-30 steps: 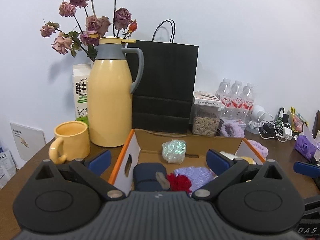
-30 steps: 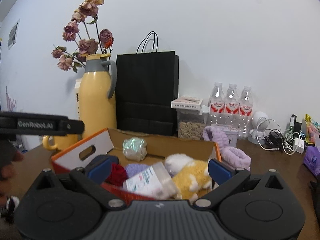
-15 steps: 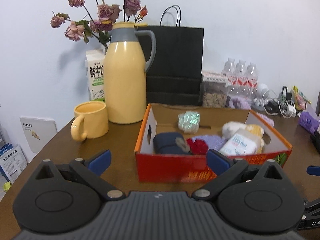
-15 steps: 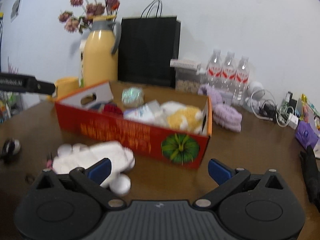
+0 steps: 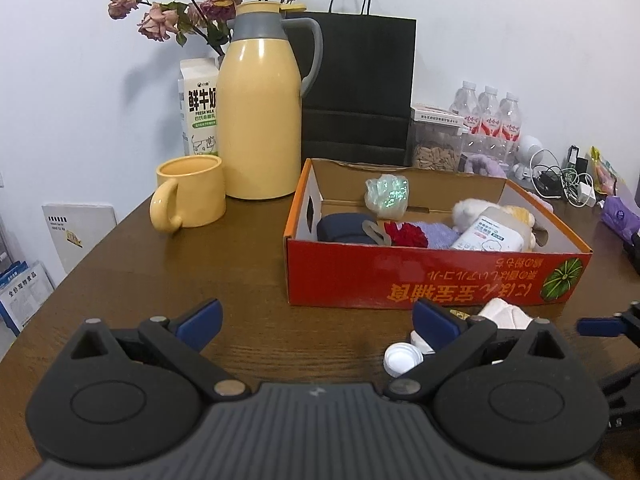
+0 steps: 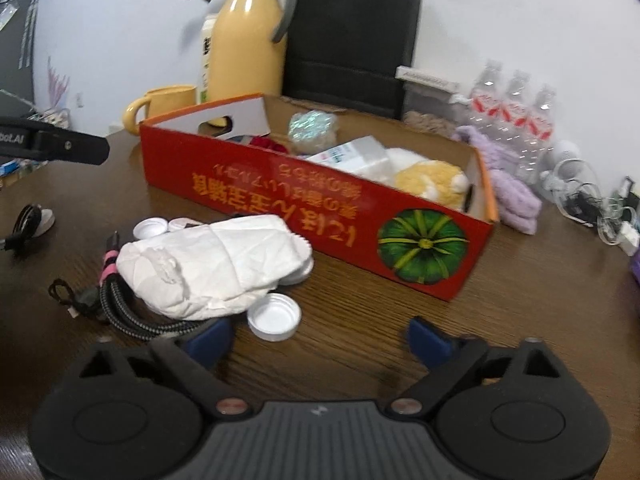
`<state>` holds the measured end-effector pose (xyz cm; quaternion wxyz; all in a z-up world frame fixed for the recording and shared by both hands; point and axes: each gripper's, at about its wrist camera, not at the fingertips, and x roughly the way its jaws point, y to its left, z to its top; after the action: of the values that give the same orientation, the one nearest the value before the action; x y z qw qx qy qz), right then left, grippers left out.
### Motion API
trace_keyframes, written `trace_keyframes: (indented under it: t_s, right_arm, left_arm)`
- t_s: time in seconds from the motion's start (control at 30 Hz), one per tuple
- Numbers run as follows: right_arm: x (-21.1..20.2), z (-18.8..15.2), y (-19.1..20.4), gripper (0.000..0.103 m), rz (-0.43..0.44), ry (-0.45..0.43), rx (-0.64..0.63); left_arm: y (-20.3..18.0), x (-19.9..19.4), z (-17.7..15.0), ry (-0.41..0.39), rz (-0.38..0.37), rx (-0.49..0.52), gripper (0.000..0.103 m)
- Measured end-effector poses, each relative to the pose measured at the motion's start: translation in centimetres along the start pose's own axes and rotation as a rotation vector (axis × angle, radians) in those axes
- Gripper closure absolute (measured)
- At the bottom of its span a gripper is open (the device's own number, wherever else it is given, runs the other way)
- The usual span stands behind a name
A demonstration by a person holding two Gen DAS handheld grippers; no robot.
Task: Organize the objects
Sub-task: 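Grasp the white bottle cap with the right tool, then grasp the white cloth bundle with the left tool while the right tool holds the cap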
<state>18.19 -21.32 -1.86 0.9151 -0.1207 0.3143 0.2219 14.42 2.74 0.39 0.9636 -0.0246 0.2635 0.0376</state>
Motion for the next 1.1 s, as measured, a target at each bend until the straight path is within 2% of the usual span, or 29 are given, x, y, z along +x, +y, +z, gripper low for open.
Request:
trace_keyframes:
  t_s: [0.07, 0.13, 0.23, 0.5, 0.77, 0.93, 1.1]
  right_arm:
    - [0.1, 0.1, -0.1, 0.032, 0.036, -0.006, 0.009]
    - [0.0, 0.0, -0.2, 0.057, 0.079, -0.017, 0.018]
    - [-0.2, -0.2, -0.1, 0.075, 0.119, -0.032, 0.015]
    - [-0.9, -0.5, -0.2, 0.076, 0.101, -0.074, 0.026]
    - [-2.9, -1.1, -2.0, 0.076, -0.087, -0.213, 0.120]
    - [-3.0, -1.0, -2.8, 0.076, -0.103, -0.232, 0.137]
    - [-3.5, -1.2, -3.2, 0.076, -0.112, -0.254, 0.155]
  left_arm:
    - [0.0, -0.1, 0.0, 0.006, -0.001, -0.002, 0.000]
    - [0.1, -0.2, -0.1, 0.004, -0.009, -0.002, 0.000]
    - [-0.1, -0.3, -0.1, 0.006, -0.019, 0.004, 0.000]
    - [-1.2, 0.3, -0.2, 0.027, -0.041, 0.012, 0.000]
    - [-3.6, 0.9, -0.2, 0.047, -0.079, 0.039, 0.000]
    - [-5.6, 1.1, -0.1, 0.065, -0.120, 0.086, 0.000]
    - [-7.5, 2.0, -0.4, 0.146, -0.180, 0.139, 0.000]
